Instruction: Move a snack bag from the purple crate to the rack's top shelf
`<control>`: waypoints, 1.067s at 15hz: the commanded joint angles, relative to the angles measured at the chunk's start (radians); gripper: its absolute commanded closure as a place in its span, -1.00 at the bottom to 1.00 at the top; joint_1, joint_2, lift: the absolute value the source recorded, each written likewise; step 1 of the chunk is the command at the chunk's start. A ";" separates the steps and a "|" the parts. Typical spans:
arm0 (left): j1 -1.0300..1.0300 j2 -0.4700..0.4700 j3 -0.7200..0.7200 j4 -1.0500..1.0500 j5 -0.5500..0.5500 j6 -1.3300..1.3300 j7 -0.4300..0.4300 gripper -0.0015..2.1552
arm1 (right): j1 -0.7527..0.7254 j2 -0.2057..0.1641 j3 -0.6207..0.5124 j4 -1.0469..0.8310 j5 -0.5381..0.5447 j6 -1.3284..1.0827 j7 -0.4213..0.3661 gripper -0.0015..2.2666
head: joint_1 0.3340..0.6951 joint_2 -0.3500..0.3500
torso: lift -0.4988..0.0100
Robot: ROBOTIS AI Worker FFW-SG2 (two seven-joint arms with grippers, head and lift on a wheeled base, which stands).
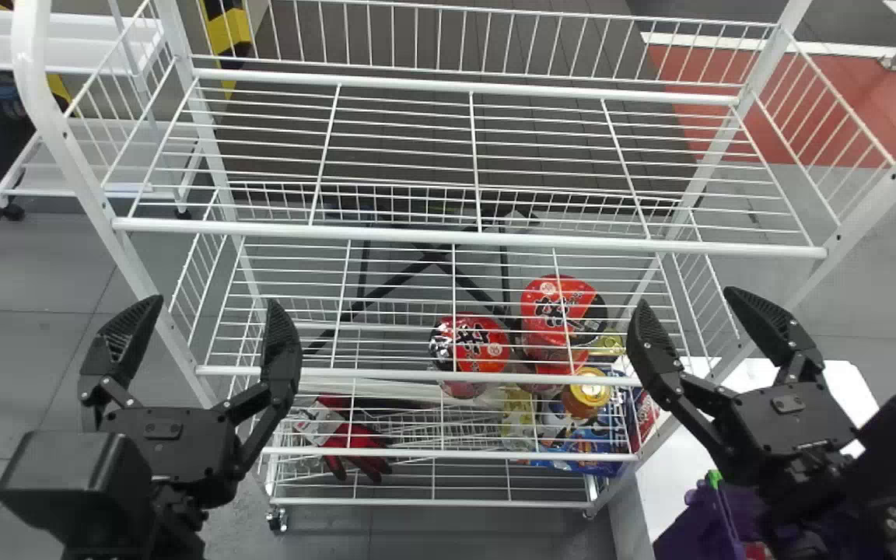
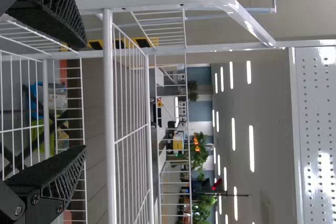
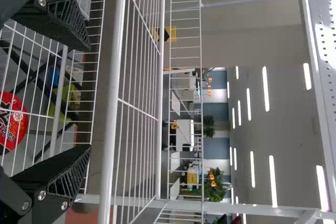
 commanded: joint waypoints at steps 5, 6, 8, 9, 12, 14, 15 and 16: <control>-0.002 0.000 0.003 -0.001 0.003 0.000 0.000 -0.87 | -0.003 0.002 0.005 -0.001 0.007 0.008 0.000 -0.84 | 1.00 -0.19 | 0.15; -0.002 0.000 0.003 -0.001 0.003 0.000 0.000 -0.87 | -0.003 0.002 0.005 -0.001 0.007 0.008 -0.001 -0.84 | 1.00 -0.18 | 0.13; -0.002 0.000 0.003 -0.003 0.003 0.000 -0.003 -0.87 | -0.003 0.002 0.005 -0.001 0.007 0.011 0.000 -0.84 | 1.00 -0.18 | 0.10; -0.002 0.000 0.003 -0.006 0.003 0.000 -0.005 -0.87 | -0.003 0.000 0.003 -0.001 0.005 0.014 0.002 -0.84 | 1.00 -0.18 | 0.08; -0.001 0.000 0.002 -0.011 0.003 0.000 -0.003 -0.87 | -0.003 0.000 0.003 -0.001 0.007 0.017 0.003 -0.84 | 1.00 -0.19 | 0.04; 0.004 0.000 0.002 -0.011 0.003 0.000 -0.005 -0.87 | -0.003 0.000 0.005 -0.001 0.007 0.026 0.008 -0.84 | 1.00 -0.18 | 0.01; 0.006 0.000 0.002 -0.012 0.003 0.000 -0.005 -0.87 | -0.003 0.000 0.003 -0.001 0.005 0.029 0.010 -0.84 | 1.00 -0.18 | -0.01; 0.007 0.000 0.002 -0.012 0.002 0.000 -0.005 -0.87 | -0.002 0.000 0.005 -0.001 0.005 0.029 0.011 -0.84 | 1.00 -0.18 | -0.03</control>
